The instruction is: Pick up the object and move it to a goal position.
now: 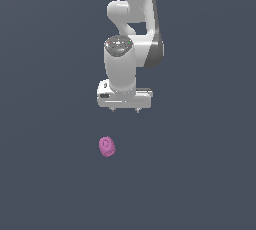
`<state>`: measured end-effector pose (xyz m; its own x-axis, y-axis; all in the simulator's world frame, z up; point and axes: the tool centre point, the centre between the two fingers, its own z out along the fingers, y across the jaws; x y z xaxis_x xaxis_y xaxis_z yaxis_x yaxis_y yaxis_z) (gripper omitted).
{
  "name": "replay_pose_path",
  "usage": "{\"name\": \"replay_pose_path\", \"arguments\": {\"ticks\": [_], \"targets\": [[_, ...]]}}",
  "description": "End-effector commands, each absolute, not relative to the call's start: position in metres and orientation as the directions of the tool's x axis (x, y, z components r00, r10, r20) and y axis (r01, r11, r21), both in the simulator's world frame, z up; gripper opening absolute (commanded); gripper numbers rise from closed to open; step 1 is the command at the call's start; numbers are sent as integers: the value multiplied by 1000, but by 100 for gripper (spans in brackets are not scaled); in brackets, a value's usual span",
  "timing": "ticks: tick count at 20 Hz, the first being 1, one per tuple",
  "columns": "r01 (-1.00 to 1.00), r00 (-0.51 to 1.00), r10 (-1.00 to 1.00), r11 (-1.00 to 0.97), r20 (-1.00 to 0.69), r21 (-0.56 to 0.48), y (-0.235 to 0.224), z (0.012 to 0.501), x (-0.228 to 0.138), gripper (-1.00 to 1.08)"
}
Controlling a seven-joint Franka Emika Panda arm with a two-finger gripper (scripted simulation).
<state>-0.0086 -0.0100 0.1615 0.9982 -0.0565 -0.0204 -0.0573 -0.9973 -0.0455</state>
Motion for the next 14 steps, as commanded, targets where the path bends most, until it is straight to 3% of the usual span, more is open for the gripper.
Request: {"name": "replay_pose_path", "arguments": {"ticks": [1, 14], "targets": [[-57, 998, -56, -997, -20, -45, -10, 162, -9, 100], [21, 1000, 21, -999, 6, -48, 15, 177, -2, 100]]}}
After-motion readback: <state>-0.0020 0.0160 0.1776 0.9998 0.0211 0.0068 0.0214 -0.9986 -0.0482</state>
